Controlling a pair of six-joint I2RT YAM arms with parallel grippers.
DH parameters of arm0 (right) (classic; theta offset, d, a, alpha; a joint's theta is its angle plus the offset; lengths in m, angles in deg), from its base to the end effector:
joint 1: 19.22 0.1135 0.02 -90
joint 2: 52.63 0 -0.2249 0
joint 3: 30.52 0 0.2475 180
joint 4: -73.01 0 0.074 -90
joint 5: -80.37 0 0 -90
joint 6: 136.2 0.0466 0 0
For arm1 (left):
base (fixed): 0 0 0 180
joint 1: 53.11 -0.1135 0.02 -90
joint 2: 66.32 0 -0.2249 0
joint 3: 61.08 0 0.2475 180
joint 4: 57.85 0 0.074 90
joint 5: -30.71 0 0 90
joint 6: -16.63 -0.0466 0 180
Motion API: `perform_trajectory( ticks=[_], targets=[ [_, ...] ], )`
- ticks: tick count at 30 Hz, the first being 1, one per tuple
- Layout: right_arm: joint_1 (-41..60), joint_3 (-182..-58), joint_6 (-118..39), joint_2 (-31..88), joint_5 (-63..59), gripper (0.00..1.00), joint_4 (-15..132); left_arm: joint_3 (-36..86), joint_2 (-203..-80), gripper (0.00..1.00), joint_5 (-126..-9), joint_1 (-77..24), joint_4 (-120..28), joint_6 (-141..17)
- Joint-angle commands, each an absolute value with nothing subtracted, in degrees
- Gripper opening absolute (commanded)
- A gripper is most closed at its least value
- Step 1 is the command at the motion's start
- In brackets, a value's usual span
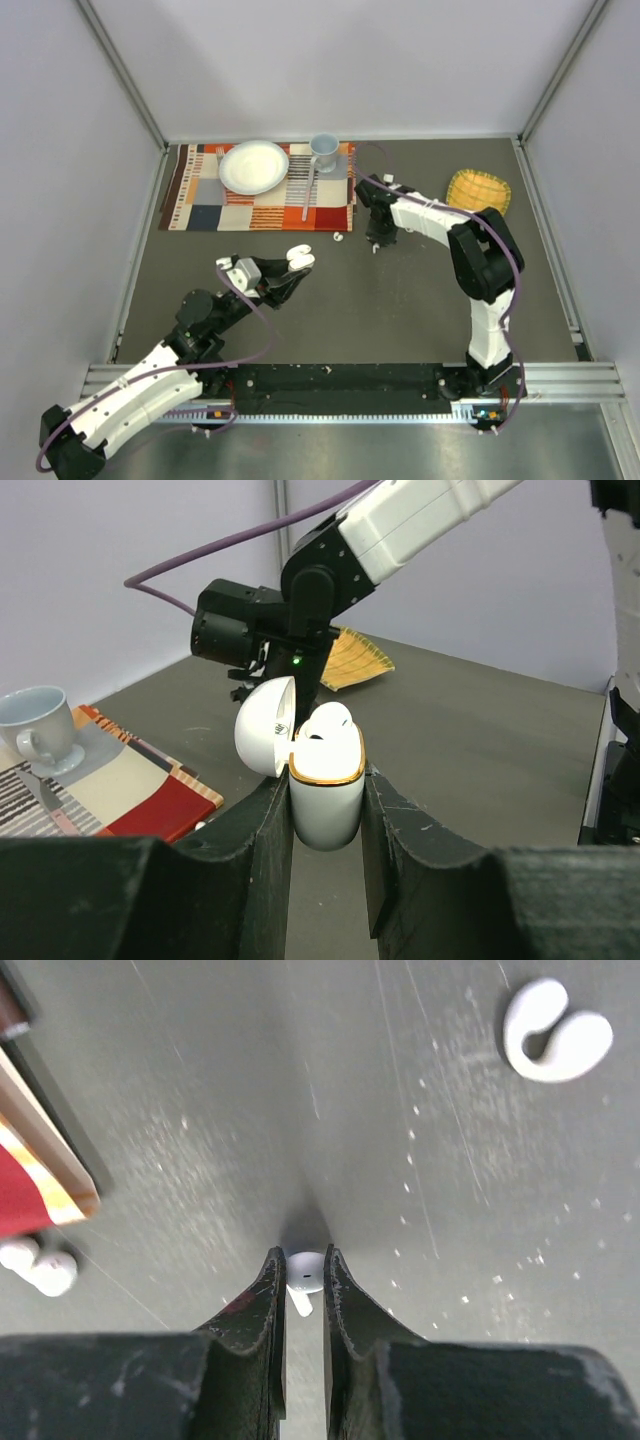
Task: Insert the wireless bluetooth earbuds into the charging case
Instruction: Pick up the left earbud from the center of the board, then insert the left earbud into the left side groove of the charging case.
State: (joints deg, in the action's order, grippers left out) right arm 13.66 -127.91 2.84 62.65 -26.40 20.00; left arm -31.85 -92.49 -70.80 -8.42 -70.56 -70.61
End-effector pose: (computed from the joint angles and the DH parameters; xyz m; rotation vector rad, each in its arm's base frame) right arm 0.3352 0.2006 0.1287 0.4459 2.6646 -0.0028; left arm 0.1218 -0.1335 0.2584 0.6443 1.1842 -0.8338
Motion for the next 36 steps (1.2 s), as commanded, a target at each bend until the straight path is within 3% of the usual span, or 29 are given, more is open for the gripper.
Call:
perform_trajectory(
  ticks=[1,11,23,36],
  targets=[
    [15.3,-124.5,2.2,54.2,-28.3,0.0,22.2,-30.5,-94.0,0.0,-71.5,-8.5,-74.1,-70.1],
    [18.1,-111.1,-0.1,37.1,-33.3,0.0,30.9,-29.9,-97.3,0.0,-72.2,-8.5,-75.9,-69.4],
    [24.1,-89.4,-4.8,9.9,-39.4,0.0,61.9,-28.7,-101.3,0.0,-74.6,-8.5,-78.2,-68.5],
    [32.4,-82.3,-10.6,-2.2,-39.3,0.0,82.2,-28.1,-103.8,0.0,-75.8,-8.5,-80.0,-68.0]
  ],
)
